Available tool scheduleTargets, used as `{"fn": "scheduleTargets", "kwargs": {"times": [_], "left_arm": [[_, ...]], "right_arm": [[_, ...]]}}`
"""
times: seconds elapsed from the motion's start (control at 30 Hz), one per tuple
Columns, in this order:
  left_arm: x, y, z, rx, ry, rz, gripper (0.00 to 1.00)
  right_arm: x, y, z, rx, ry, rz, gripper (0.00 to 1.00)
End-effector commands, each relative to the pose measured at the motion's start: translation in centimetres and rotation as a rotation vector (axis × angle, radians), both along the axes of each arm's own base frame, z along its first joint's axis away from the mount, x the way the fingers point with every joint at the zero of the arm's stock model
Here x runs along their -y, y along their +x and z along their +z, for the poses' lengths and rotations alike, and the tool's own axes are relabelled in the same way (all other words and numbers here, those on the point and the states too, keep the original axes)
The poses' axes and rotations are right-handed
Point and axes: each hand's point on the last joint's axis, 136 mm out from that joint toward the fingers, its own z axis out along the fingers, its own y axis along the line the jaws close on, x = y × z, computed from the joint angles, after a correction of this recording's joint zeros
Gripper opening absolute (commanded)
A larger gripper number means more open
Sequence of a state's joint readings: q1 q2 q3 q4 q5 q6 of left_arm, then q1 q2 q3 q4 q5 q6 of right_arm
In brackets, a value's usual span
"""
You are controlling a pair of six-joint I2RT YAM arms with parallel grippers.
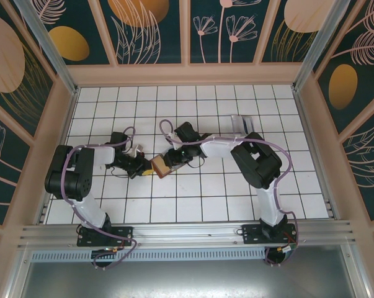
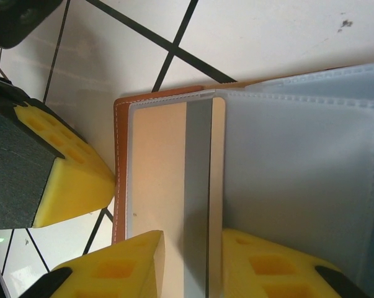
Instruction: Put the credit cards into the card holder
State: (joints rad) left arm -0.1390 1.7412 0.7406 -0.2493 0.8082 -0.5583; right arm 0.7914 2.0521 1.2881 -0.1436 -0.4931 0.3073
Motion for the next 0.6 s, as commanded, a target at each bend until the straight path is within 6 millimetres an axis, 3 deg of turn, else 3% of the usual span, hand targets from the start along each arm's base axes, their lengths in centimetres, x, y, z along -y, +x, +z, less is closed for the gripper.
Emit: {"fn": "scheduleTargets", "kwargs": {"times": [0.0,0.23,0.47,0.57], "left_arm": [[0.1,1.6,-0.4,0.061,0.014,-0.006,0.0],[0.0,1.6,-0.6,0.062,0.016,-0.007,0.0],[0.3,2.4,-0.3,0.068,0.008,0.002,0.0],[0.1,3.0,0.2,0.087,0.023,-0.004,0.0]], "right_arm": [[0.1,-0.5,0.1,0.026,-0.049,0.034,0.32],[0.0,-0.1,0.8,0.051,-0.042,0.052,0.35],[-2.7,-2.8,1.2,0.031,0.041,0.143,0.35],[-3.1,-3.0,1.2,0.045,0.02,0.148,0.36]]}}
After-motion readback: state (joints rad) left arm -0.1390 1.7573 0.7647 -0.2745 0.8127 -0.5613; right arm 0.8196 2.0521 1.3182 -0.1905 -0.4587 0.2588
